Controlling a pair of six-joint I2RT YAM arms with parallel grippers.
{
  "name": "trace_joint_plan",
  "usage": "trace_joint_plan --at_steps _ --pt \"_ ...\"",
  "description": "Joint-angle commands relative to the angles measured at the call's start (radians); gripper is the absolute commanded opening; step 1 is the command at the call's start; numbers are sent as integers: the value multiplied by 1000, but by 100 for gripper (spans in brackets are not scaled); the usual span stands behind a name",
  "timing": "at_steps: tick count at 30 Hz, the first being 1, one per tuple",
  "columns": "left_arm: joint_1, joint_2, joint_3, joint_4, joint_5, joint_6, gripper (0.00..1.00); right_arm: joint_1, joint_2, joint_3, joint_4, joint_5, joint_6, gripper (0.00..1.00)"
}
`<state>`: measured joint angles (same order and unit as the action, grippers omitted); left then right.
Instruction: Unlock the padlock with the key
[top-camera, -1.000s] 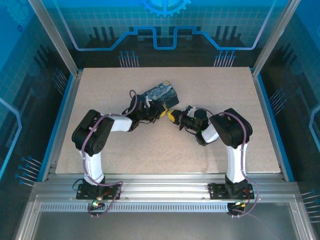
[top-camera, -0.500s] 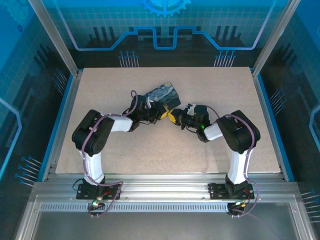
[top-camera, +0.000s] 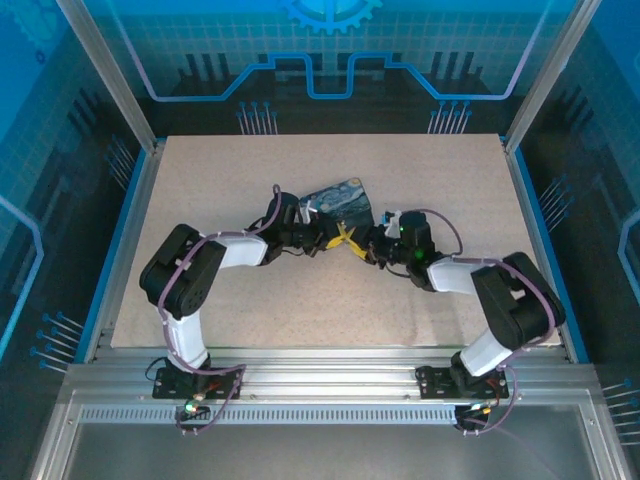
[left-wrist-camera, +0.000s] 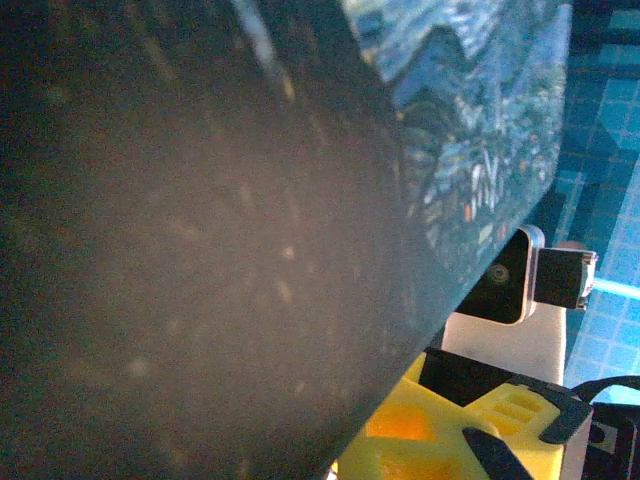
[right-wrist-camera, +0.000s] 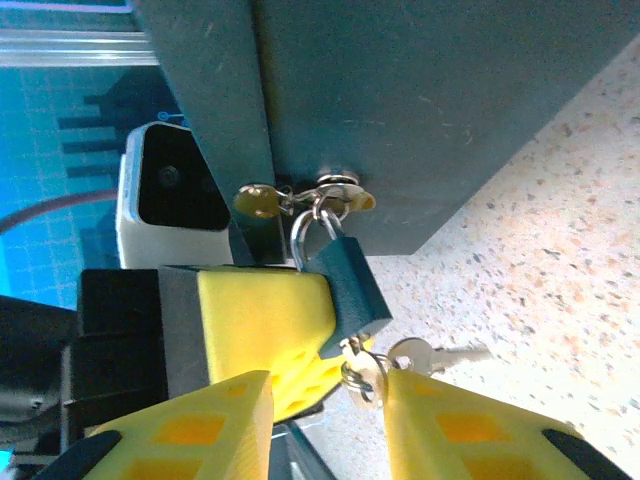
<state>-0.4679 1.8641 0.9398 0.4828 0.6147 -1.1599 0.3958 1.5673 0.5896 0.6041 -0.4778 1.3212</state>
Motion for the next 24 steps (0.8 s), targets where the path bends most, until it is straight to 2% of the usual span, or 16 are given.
trace_joint_plan --at_steps 1,12,24 --pt "-2 -45 24 -78 19 49 0 -19 -62 -7 -218 19 -145 35" --pt "-5 -77 44 -193 -20 110 0 -7 -210 66 -619 174 -411 34" --pt "-9 -101 72 -305 -46 164 0 58 -285 74 -752 292 -532 34"
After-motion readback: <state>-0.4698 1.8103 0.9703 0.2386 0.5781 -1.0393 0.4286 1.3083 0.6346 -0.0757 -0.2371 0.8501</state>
